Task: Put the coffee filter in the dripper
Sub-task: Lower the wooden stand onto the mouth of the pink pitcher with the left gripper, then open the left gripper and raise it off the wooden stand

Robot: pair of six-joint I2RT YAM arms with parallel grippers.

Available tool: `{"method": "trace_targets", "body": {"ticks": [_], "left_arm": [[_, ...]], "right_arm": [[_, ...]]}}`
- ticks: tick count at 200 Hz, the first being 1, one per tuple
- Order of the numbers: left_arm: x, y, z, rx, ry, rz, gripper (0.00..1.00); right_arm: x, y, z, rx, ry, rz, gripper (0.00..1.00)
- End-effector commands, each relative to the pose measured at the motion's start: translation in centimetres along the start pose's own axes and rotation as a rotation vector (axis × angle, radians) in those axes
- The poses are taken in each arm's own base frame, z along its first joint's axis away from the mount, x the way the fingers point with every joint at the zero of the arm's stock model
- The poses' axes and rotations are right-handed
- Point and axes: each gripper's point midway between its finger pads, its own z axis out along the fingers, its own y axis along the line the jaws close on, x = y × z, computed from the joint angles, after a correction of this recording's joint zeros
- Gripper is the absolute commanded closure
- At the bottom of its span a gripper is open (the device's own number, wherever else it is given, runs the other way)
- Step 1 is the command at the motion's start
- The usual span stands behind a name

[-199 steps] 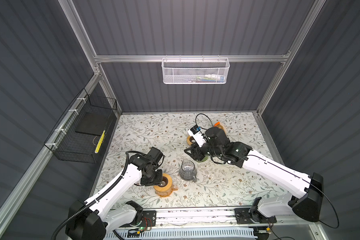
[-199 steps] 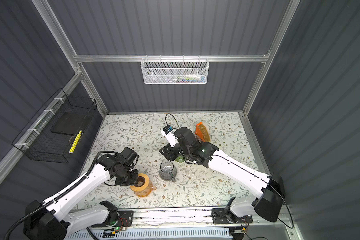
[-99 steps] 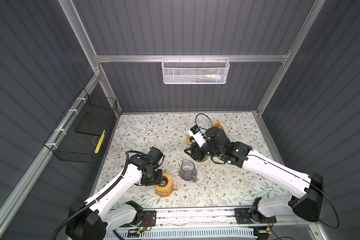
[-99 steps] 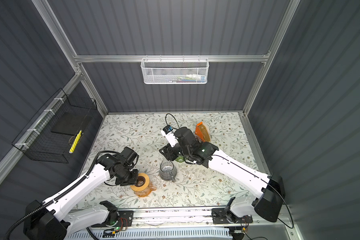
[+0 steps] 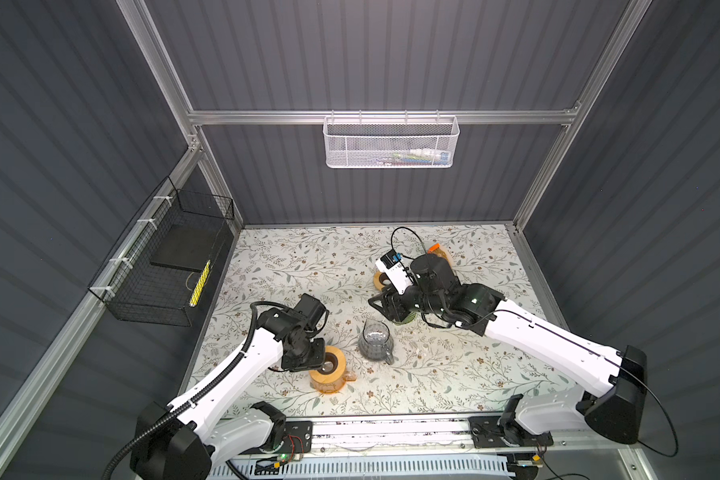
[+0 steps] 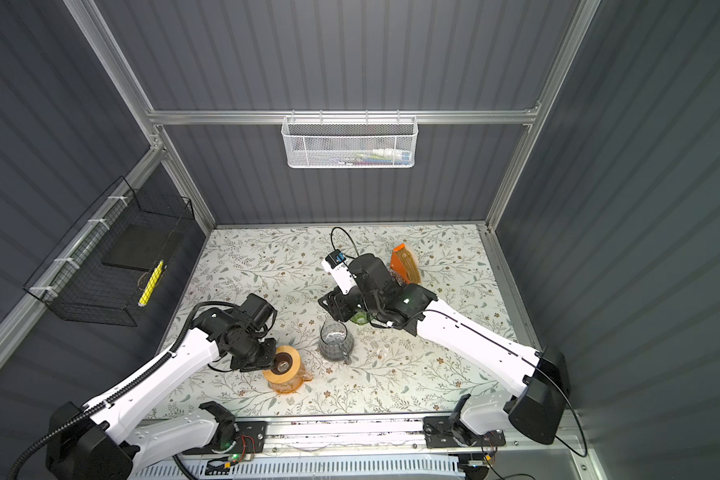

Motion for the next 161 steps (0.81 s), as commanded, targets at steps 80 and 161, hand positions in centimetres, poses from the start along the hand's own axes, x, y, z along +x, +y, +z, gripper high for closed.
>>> {"method": "trace_targets", "body": {"ticks": [80,161], "left_arm": [[-3.1,-0.2,-6.9,-0.039,-0.193,0.029,0.59],[-10.7,-5.7,-9.3,0.116,-0.409,0.072,0.6]], "right_arm": [[-1.7,0.4,-0.6,-0.001,-0.04,0.028,0.42],[-1.1,-0.3,-1.4,0.021,-0.041,0.05,0.42]]}}
